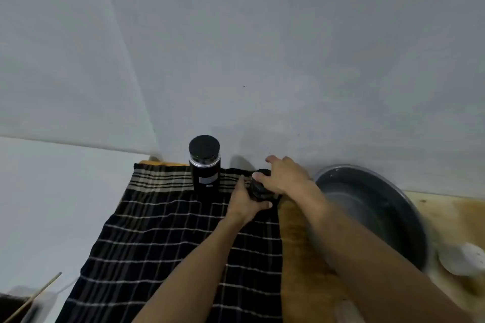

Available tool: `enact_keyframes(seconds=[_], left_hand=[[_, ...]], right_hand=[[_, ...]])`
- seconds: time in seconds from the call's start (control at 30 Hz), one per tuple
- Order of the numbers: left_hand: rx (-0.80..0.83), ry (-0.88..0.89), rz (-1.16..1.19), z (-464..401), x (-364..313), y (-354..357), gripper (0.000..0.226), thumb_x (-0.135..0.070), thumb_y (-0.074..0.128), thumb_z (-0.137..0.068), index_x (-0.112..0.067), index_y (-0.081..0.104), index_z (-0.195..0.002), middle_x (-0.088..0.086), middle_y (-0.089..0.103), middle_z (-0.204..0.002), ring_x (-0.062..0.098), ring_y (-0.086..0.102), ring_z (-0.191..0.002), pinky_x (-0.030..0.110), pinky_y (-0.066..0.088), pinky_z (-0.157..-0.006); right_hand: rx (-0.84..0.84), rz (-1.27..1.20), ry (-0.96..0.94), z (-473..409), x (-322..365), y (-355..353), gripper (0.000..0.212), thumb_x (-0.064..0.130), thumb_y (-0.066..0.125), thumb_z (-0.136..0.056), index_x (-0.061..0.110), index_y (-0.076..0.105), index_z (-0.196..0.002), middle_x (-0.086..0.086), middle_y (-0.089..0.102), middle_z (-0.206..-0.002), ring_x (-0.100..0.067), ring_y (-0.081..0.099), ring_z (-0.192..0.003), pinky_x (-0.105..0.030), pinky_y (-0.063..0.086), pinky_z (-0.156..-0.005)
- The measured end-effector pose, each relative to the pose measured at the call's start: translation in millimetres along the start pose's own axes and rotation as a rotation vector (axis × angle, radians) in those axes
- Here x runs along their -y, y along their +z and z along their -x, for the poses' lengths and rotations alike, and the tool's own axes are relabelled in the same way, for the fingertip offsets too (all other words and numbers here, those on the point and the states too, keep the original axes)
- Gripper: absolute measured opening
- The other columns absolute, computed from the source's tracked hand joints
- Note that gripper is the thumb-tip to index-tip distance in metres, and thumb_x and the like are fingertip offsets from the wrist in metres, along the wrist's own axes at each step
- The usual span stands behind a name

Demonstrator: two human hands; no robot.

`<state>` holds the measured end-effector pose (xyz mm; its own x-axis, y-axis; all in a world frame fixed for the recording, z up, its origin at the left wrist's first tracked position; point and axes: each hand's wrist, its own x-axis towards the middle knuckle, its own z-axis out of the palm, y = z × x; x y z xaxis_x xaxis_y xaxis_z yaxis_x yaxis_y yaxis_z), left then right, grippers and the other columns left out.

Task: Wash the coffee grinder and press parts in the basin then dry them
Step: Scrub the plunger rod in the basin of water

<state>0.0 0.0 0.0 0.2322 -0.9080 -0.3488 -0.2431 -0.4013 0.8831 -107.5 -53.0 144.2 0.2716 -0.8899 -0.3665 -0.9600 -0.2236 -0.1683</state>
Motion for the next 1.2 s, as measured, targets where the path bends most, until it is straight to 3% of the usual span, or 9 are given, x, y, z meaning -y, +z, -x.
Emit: enact_keyframes(seconds=[0.1, 0.2, 0.37, 0.5, 0.73, 0.83, 0.93, 1.07, 1.2], left_hand=[[0.106, 0.068, -0.052, -9.4, -5.3, -7.3, 0.092, -0.022, 0.097, -0.065, -0.017, 0.046, -0.142, -0.004, 0.065, -0.124, 0.014, 0.060, -0.115, 0.019, 0.047, -0.086], [0.179, 0.051, -0.166, -15.4, -9.8, -9.4, 0.083, -0.027, 0.096, -0.067, -0.016, 0.054, -0.137, -0.001, 0.069, -0.122, 0.018, 0.064, -0.114, 0.022, 0.047, -0.086], [0.105, 0.008, -0.254, -14.2, -7.7, -7.5, 0.073, -0.035, 0.093, -0.067, -0.016, 0.059, -0.128, 0.000, 0.072, -0.114, 0.019, 0.066, -0.105, 0.034, 0.055, -0.089], [0.065, -0.031, -0.217, -8.9, -0.7, -3.0, 0.079, -0.039, 0.092, -0.056, -0.018, 0.060, -0.125, 0.001, 0.073, -0.112, 0.021, 0.068, -0.106, 0.044, 0.057, -0.094], [0.072, 0.033, -0.226, -7.5, -6.5, -2.7, 0.089, -0.028, 0.095, -0.066, -0.022, 0.050, -0.143, -0.001, 0.069, -0.127, 0.019, 0.063, -0.120, 0.030, 0.050, -0.101], [0.063, 0.029, -0.111, 0.5, -5.4, -0.2, 0.111, -0.022, 0.098, -0.063, -0.018, 0.033, -0.153, -0.005, 0.058, -0.137, 0.015, 0.053, -0.131, 0.027, 0.043, -0.106], [0.029, 0.034, 0.002, 18.5, 6.0, -6.5, 0.143, -0.032, 0.098, -0.059, -0.028, -0.001, -0.162, -0.001, 0.042, -0.158, 0.018, 0.040, -0.146, 0.043, 0.035, -0.122], [-0.141, 0.200, 0.009, 79.1, -1.8, -13.3, 0.123, -0.044, 0.083, -0.075, -0.032, -0.001, -0.164, -0.005, 0.020, -0.169, 0.013, 0.022, -0.155, 0.048, 0.027, -0.126], [-0.353, 0.470, -0.023, 105.4, -63.9, -13.7, 0.093, -0.039, 0.073, -0.087, -0.018, 0.021, -0.162, -0.004, 0.026, -0.166, 0.010, 0.025, -0.153, 0.036, 0.027, -0.124]], right_hand=[[-0.034, 0.041, 0.082, -13.7, 17.5, 3.9, 0.067, 0.072, 0.050, -0.090, 0.017, 0.058, -0.128, -0.013, 0.063, -0.121, -0.031, 0.063, -0.103, -0.039, 0.055, -0.081], [-0.002, 0.040, 0.113, -18.8, 26.6, 6.5, 0.048, 0.060, 0.061, -0.090, 0.014, 0.057, -0.098, -0.007, 0.064, -0.102, -0.027, 0.059, -0.083, -0.034, 0.050, -0.068], [0.033, -0.077, 0.131, -21.3, 29.7, 5.3, 0.039, 0.046, 0.070, -0.089, 0.012, 0.052, -0.083, -0.003, 0.050, -0.077, -0.022, 0.055, -0.072, -0.031, 0.047, -0.062], [0.042, -0.096, 0.091, -17.1, 26.5, 6.9, 0.035, 0.043, 0.071, -0.090, 0.012, 0.053, -0.090, -0.003, 0.048, -0.079, -0.024, 0.054, -0.080, -0.031, 0.046, -0.066], [0.066, -0.121, -0.007, -12.1, 14.5, -36.1, 0.053, 0.054, 0.069, -0.085, 0.009, 0.067, -0.112, -0.008, 0.067, -0.116, -0.025, 0.064, -0.093, -0.030, 0.053, -0.074], [0.061, -0.142, -0.074, -5.3, 4.1, -68.1, 0.054, 0.052, 0.068, -0.084, 0.013, 0.072, -0.122, -0.007, 0.068, -0.125, -0.025, 0.064, -0.106, -0.032, 0.056, -0.087], [0.029, -0.172, -0.115, 7.0, -9.9, -100.9, 0.056, 0.048, 0.069, -0.083, 0.012, 0.068, -0.127, -0.009, 0.065, -0.130, -0.027, 0.062, -0.115, -0.041, 0.055, -0.098], [-0.041, -0.197, -0.125, 15.8, -34.9, -136.0, 0.067, 0.048, 0.076, -0.072, 0.002, 0.069, -0.119, -0.017, 0.069, -0.122, -0.028, 0.068, -0.100, -0.040, 0.058, -0.083], [-0.043, -0.182, -0.159, 22.7, -67.1, -162.9, 0.046, 0.052, 0.082, -0.068, 0.017, 0.078, -0.098, -0.001, 0.074, -0.101, -0.017, 0.067, -0.091, -0.037, 0.056, -0.075]])
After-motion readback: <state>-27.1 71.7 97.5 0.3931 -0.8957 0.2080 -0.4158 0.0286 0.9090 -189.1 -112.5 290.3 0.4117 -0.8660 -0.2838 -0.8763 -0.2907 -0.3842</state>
